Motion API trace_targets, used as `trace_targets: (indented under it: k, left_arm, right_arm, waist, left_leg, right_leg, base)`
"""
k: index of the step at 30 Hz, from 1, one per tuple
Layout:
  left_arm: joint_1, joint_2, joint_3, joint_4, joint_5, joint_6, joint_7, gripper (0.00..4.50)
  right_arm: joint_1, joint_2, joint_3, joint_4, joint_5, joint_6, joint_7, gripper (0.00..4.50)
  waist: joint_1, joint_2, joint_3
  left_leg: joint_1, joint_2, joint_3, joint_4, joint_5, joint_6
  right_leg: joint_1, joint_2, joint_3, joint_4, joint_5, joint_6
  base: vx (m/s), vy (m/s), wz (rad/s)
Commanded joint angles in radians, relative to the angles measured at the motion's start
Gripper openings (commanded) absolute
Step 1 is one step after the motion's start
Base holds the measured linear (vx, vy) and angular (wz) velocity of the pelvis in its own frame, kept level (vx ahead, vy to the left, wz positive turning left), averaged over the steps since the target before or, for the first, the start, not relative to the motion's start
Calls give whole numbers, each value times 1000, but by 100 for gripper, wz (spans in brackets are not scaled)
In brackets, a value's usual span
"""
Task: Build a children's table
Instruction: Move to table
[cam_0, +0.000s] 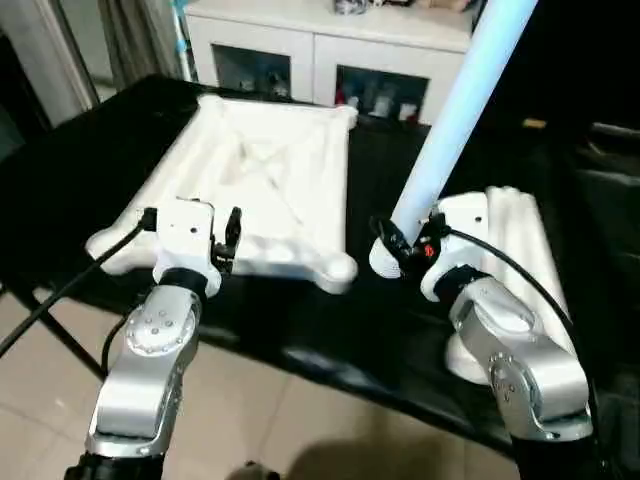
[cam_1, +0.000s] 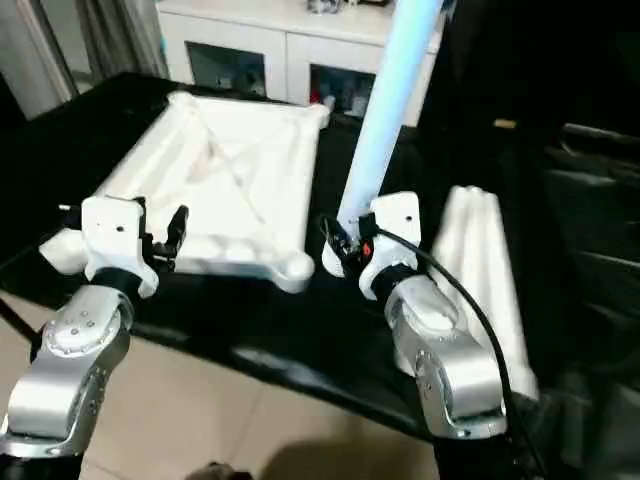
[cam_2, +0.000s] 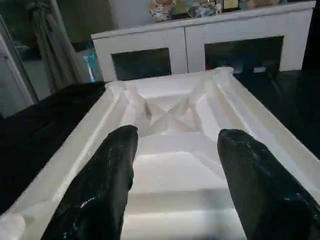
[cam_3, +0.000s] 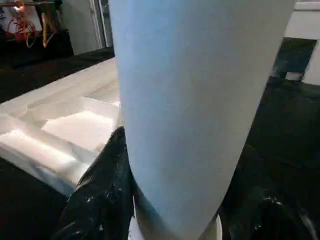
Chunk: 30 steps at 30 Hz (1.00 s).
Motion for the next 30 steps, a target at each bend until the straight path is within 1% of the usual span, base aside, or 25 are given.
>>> trace_targets:
  k: [1,2,3,5,7,9,10,11,12,13,14,15,17,18,19,20,21,22,23,24,25,26,28,29,30]
  left_arm:
    - [-9,12,-1,2,11,7,-12,296]
    - [-9,16,0,4,13,-1,-17,296]
    - [-8,15,6,4,6,-4,-24,296]
    - [-9,14,11,4,6,-5,-26,296]
    - [-13,12,11,6,0,-3,-32,296]
    - [-15,13,8,9,4,-3,-30,296]
    - [-17,12,6,12,5,-4,-30,296]
    - [-20,10,4,16,5,-5,-31,296]
    - [-22,9,4,18,4,-6,-31,296]
    - [-23,9,4,19,5,-7,-32,296]
    - [-23,9,4,19,5,-7,-32,296]
    - [-28,11,1,22,18,-6,-27,296]
    - [-31,14,-4,25,35,-13,-19,296]
    - [-33,16,-6,27,44,-19,-15,296]
    - [-34,17,-16,25,55,-20,-14,296]
    - [-34,16,-18,25,57,-21,-13,296]
    - [-32,11,-18,23,56,-18,-11,296]
    - [-31,9,-18,23,55,-17,-11,296]
    - [-30,6,-15,21,55,-14,-7,296]
    - [-29,0,-9,21,50,-18,-3,296]
    - [-29,-7,-3,21,41,-20,-3,296]
    - [-29,-7,-2,21,40,-20,-3,296]
    - [-32,-7,10,20,41,-13,2,296]
    - [-33,-7,16,20,36,-1,-3,296]
    - [-33,-6,22,24,29,-3,-11,296]
  right_arm:
    - [-8,-2,-15,11,-1,3,-3,188]
    - [-8,-2,-15,12,-1,3,-4,188]
    - [-8,-2,-16,15,-1,4,-5,188]
    - [-7,0,-16,17,-4,4,-7,188]
    - [-4,4,-17,14,-5,7,-11,188]
    - [-2,4,-16,13,-6,7,-10,188]
    - [-1,4,-17,13,-7,6,-11,188]
    - [1,5,-18,14,-7,6,-14,188]
    - [1,5,-19,15,-7,5,-15,188]
    - [2,6,-22,15,-6,5,-17,188]
    - [2,6,-22,15,-6,5,-17,188]
    - [3,6,-23,14,-2,15,-15,188]
    - [3,6,-26,15,-2,21,-16,188]
    - [2,6,-28,17,-2,23,-17,188]
    - [0,5,-31,22,-4,22,-19,188]
    - [-1,5,-31,24,-4,22,-20,188]
    - [-3,4,-32,27,-6,20,-21,188]
    - [-3,3,-32,28,-7,18,-21,188]
    - [-4,3,-32,30,-7,17,-20,188]
    - [-5,3,-32,33,-8,16,-17,188]
    - [-6,3,-31,34,-9,15,-15,188]
    - [-6,3,-31,35,-9,15,-15,188]
    - [-8,1,-26,38,-9,14,-12,188]
    - [-10,1,-24,41,-9,15,-10,188]
    - [-11,2,-22,42,-9,15,-10,188]
  waist:
    - [25,-24,-54]
    - [33,-20,-53]
    - [38,-3,-63]
    - [34,-5,-66]
    - [55,-2,-60]
    - [68,3,-57]
    - [72,14,-58]
    - [76,21,-60]
    - [72,31,-64]
    - [45,55,-78]
    - [12,66,-79]
    - [7,86,-86]
    - [21,51,-77]
    - [30,28,-75]
    - [26,-4,-81]
    - [38,-3,-76]
    - [33,10,-55]
    - [20,24,-59]
    - [-28,53,-54]
    - [-27,76,-62]
    - [-22,88,-66]
    - [-22,93,-67]
    - [-36,60,-89]
    - [-26,-14,-113]
    - [-17,-21,-93]
  left_leg:
    - [-29,9,-53,38,30,6]
    - [-35,21,-54,13,43,-8]
    - [-17,57,-60,-58,-14,-13]
    - [-17,56,-50,-67,-58,18]
    - [-23,64,-55,-8,-70,93]
    - [-46,79,-82,56,-72,90]
    - [-55,87,-100,68,-64,74]
    - [-48,88,-101,53,-59,73]
    - [-28,83,-90,-8,-41,112]
    - [46,75,-70,-68,15,217]
    - [84,67,-82,-83,71,309]
    - [107,115,-13,-98,200,363]
    - [61,167,21,-132,95,224]
    - [66,204,56,-164,-118,41]
    - [102,183,82,-148,-267,-168]
    - [123,132,107,-87,-346,-274]
    - [80,95,20,-42,-406,-168]
    - [87,118,-18,-51,-408,-143]
    - [59,261,-121,-176,-476,-148]
    - [34,275,-131,-231,-516,-212]
    - [28,194,-73,-223,-540,-254]
    - [27,167,-54,-221,-573,-260]
    - [39,95,-44,-206,-577,-270]
    - [36,56,-41,-117,-405,-247]
    - [11,51,-65,-6,-209,-154]
  right_leg:
    - [36,-175,120,-195,-701,65]
    - [42,-169,112,-183,-676,95]
    - [36,-129,76,-144,-439,45]
    - [30,-116,70,-136,-333,3]
    - [36,-213,124,-175,-362,-116]
    - [48,-281,169,-196,-403,-174]
    - [49,-281,164,-193,-362,-222]
    - [43,-260,149,-187,-333,-240]
    - [35,-192,103,-164,-269,-250]
    - [-10,-68,30,-100,-160,-209]
    - [-48,-2,-14,-35,-114,-171]
    - [-124,18,-49,84,-108,-23]
    - [-95,-4,-55,93,-54,14]
    - [-80,-30,-41,62,-26,4]
    - [-81,-56,9,-4,-46,-28]
    - [-119,-56,45,-80,-109,-60]
    - [-68,-145,63,-137,-272,-125]
    - [-45,-122,34,-145,-303,-140]
    - [-18,-41,-22,-75,-264,5]
    - [-32,1,-47,85,-136,64]
    - [-33,26,-72,102,-72,27]
    - [-23,26,-79,92,-48,4]
    - [29,-39,-39,-35,-36,-30]
    - [24,-158,17,-103,-175,-46]
    - [34,-272,47,-167,-270,-50]
  base:
    - [-35,-154,-30]
    - [-56,-177,-39]
    - [-16,-86,-28]
    - [0,0,0]
    - [0,0,0]
    - [-2,48,-2]
    - [2,156,-4]
    - [2,156,-4]
    - [-1,215,7]
    - [1,246,9]
    - [1,246,9]
    - [1,262,9]
    - [-26,240,-11]
    - [-64,180,-33]
    - [-70,111,-29]
    - [-70,111,-29]
    - [-57,89,-18]
    - [-71,109,-24]
    - [-71,109,-24]
    - [-81,101,-22]
    - [-75,39,-3]
    - [-75,39,-3]
    - [-63,-66,-16]
    - [-58,-86,-23]
    - [-39,-117,-36]
